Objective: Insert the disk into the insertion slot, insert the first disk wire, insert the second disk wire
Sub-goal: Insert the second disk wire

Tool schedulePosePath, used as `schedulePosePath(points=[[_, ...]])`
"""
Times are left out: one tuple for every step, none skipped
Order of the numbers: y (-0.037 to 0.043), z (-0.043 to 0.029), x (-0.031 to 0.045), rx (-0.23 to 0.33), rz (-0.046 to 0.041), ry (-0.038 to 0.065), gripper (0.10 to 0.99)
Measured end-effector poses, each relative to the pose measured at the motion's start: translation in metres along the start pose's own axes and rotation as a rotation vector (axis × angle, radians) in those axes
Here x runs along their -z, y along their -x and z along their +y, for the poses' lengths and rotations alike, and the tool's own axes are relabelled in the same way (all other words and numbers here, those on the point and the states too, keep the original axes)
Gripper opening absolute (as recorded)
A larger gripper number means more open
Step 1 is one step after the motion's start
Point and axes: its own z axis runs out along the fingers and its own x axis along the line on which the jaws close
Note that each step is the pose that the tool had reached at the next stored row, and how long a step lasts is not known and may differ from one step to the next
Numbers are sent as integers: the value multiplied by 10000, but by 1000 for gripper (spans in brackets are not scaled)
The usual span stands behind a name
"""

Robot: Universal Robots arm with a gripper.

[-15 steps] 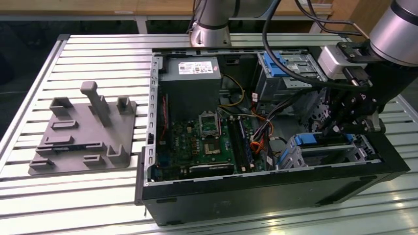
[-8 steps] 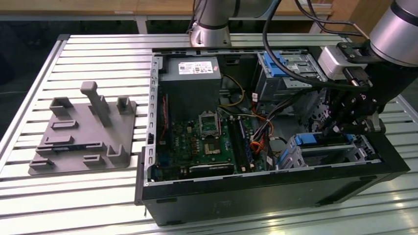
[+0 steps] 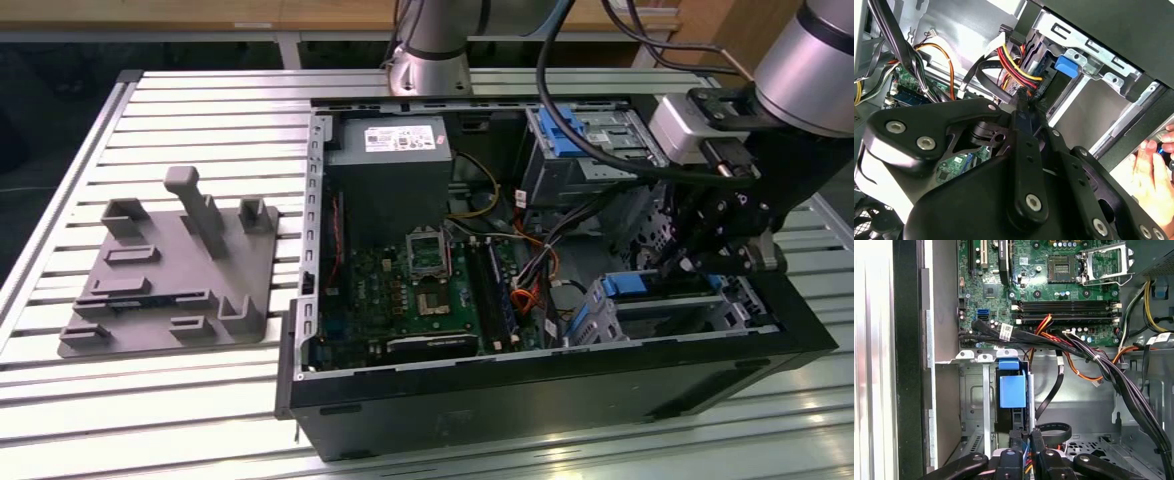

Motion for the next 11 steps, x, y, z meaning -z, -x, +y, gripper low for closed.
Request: schedulePosePath(points=[[0, 0, -2, 0, -2, 0, 196], [0, 0, -4, 0, -6, 0, 196], [0, 0, -5, 0, -9, 0, 196], [0, 0, -6, 0, -10, -1, 196], [0, 0, -5, 0, -11, -2, 196], [0, 0, -1, 0, -15, -3, 196], [0, 0, 5, 0, -27, -3, 208], [1, 0, 17, 0, -36, -3, 208], [1, 0, 35, 1, -25, -5, 267], [0, 0, 60, 1, -6, -6, 325], [0, 0, 72, 0, -15, -5, 325]])
